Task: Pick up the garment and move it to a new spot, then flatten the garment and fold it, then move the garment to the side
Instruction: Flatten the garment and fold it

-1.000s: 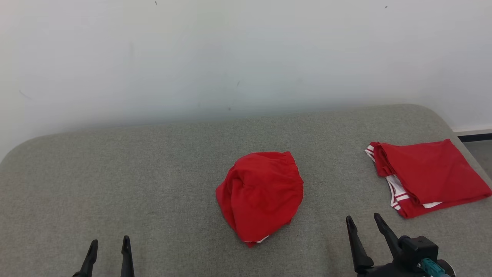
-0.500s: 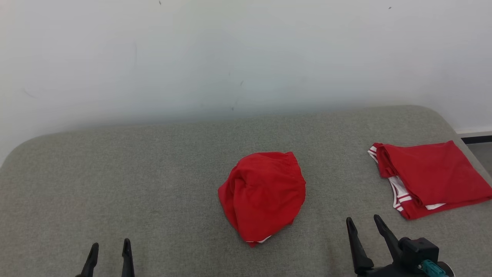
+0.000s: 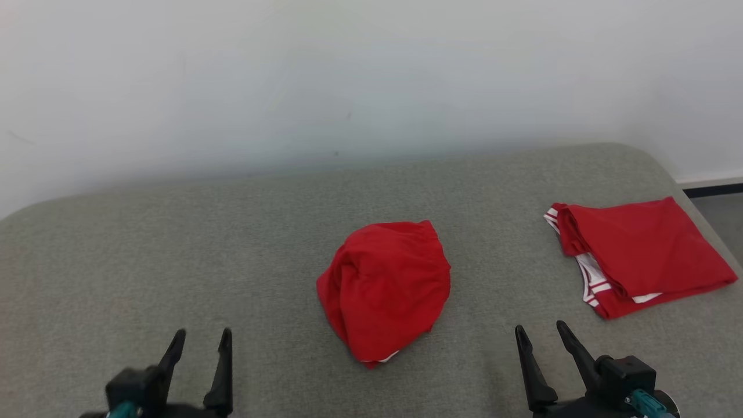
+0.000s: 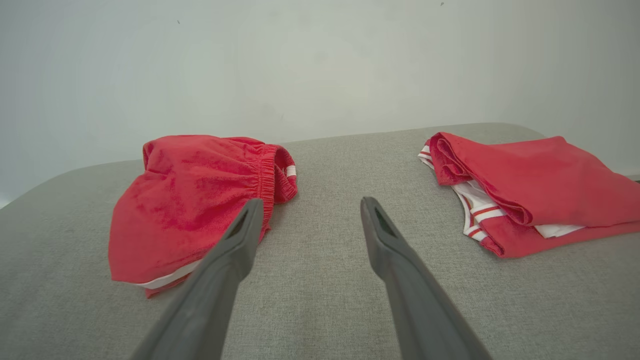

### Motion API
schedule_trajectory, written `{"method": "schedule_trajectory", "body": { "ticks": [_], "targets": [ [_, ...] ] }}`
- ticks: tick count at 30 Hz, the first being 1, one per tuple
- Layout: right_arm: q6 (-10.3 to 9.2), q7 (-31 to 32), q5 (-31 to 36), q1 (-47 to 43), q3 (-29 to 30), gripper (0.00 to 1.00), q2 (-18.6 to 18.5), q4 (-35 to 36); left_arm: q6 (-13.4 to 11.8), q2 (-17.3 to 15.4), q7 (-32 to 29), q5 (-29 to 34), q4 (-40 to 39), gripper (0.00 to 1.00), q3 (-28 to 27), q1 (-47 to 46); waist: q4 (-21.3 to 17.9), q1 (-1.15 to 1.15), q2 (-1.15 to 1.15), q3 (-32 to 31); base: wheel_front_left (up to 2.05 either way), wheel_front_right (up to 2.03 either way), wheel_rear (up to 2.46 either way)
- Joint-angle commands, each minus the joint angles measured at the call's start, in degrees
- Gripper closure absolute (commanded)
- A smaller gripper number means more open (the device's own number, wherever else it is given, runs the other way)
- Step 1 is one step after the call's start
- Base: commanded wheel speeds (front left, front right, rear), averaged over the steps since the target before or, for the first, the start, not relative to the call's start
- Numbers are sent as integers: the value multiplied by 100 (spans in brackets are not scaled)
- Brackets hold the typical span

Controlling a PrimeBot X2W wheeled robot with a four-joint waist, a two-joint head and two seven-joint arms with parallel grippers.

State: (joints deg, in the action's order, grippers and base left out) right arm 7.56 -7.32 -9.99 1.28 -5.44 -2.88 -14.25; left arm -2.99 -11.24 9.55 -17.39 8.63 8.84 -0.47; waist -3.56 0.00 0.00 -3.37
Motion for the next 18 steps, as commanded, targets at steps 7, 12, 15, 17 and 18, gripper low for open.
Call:
{"method": "schedule_trajectory", "body": {
  "ticks": [7,12,15,17,18],
  "targets": [
    [-17,-38,-19,170,-119,0,-1,-49,505,124,-1217,-255,613,0,481,-1328,-591,0,0,300,0,0,0],
    [-17,-59,-56,270,-250,0,-1,-69,566,297,-1691,-310,999,0,675,-1872,-972,0,0,432,0,0,0],
    [-17,-86,-74,341,-296,0,-1,-85,505,404,-1892,-309,1324,0,758,-2153,-1255,0,0,518,0,0,0],
    [-17,-107,-90,352,-301,0,-1,-101,400,461,-2034,-332,1529,0,758,-2276,-1422,0,0,562,0,0,0],
    [-17,-121,-99,357,-295,0,-1,-117,349,482,-2103,-335,1618,0,757,-2323,-1493,0,0,585,0,0,0]
  ]
}}
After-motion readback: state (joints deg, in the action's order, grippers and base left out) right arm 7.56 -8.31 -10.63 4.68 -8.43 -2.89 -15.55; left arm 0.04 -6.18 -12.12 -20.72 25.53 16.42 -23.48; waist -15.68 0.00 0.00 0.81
